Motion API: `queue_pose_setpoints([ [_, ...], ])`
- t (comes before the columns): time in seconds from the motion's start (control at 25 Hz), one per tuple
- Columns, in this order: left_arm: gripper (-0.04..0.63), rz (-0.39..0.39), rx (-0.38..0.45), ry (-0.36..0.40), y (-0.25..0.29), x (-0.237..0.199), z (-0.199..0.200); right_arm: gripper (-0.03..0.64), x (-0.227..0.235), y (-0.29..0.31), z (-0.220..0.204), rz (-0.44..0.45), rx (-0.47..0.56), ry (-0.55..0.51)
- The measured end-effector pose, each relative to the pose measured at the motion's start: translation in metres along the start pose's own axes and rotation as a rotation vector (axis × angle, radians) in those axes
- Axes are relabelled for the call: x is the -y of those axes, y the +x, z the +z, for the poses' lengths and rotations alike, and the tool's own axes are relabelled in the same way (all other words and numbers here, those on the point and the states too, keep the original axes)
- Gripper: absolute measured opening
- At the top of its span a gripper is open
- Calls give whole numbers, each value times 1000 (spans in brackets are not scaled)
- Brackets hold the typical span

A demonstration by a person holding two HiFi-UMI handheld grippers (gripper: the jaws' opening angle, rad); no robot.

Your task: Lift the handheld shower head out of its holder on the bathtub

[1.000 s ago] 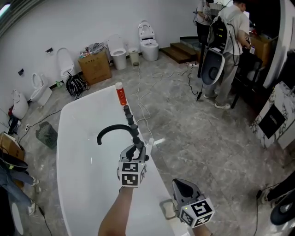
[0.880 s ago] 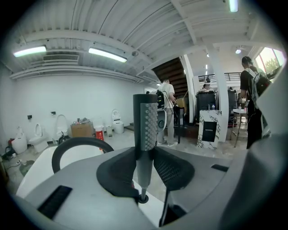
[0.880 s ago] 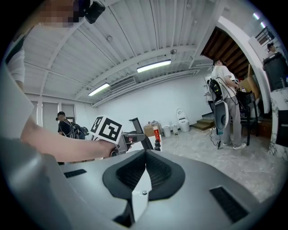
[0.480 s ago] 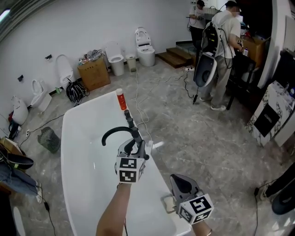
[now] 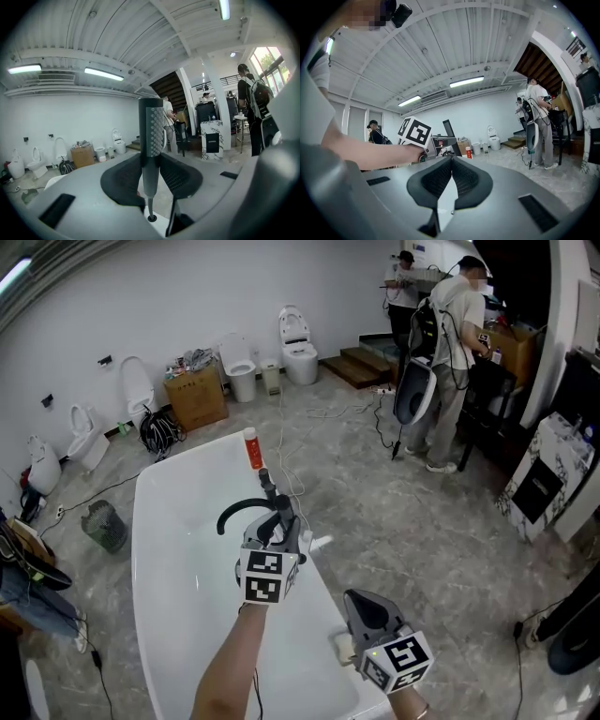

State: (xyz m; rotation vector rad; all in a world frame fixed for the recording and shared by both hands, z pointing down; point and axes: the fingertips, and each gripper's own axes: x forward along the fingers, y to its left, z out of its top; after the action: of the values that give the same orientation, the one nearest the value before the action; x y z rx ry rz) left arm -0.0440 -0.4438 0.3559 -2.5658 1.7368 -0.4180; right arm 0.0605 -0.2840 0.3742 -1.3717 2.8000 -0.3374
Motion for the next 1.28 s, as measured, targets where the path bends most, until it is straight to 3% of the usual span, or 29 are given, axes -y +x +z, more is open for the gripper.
queue_pose_setpoints([
  [0.6, 138, -24, 39, 27, -61, 14, 52, 6, -50, -46, 39, 11, 1, -36],
  [1.28, 138, -33, 39, 43, -86, 22, 49, 5, -71, -64, 36, 9, 7, -80],
])
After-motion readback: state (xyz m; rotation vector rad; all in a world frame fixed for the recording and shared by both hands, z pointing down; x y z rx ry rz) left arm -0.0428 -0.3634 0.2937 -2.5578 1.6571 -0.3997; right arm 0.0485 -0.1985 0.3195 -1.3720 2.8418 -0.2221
